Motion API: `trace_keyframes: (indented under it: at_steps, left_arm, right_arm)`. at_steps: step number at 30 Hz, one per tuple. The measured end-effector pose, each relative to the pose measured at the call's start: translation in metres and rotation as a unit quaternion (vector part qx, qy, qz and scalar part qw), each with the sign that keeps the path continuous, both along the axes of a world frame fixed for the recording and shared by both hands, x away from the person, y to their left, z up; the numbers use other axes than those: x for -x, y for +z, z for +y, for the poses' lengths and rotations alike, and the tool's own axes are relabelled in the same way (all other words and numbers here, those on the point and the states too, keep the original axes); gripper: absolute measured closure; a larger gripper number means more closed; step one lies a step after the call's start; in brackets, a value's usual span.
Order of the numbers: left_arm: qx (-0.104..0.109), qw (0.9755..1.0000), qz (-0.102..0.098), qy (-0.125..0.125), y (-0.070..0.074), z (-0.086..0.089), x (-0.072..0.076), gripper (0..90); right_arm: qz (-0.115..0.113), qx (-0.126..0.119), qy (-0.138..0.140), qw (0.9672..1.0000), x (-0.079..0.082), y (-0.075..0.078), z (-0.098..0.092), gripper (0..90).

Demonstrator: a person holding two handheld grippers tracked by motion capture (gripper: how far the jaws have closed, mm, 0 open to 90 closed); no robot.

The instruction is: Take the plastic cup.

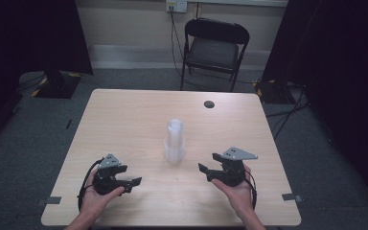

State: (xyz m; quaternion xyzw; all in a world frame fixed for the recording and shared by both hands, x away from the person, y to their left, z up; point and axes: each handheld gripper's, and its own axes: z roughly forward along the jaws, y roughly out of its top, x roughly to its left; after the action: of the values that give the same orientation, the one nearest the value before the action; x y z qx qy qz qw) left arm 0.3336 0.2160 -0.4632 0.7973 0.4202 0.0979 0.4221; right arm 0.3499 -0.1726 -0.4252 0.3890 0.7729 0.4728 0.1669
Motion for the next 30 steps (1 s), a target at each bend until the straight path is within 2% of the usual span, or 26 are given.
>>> trace_keyframes:
  at_steps: [6, 15, 30]
  left_arm:
    - [-0.002, 1.0000, 0.004, 0.002, 0.000, 0.001, 0.000, 21.3]
    - [0.001, 1.0000, 0.008, 0.005, -0.001, 0.002, 0.000, 21.8]
    - [0.001, 0.9998, 0.015, 0.014, -0.003, 0.003, -0.003, 21.9]
  right_arm:
    - [-0.015, -0.007, 0.016, 0.9997, -0.009, 0.010, 0.011, 25.1]
    - [-0.028, -0.018, 0.053, 0.9980, -0.030, 0.024, 0.042, 20.0]
    - [-0.042, -0.019, 0.071, 0.9964, -0.068, 0.038, 0.077, 15.3]
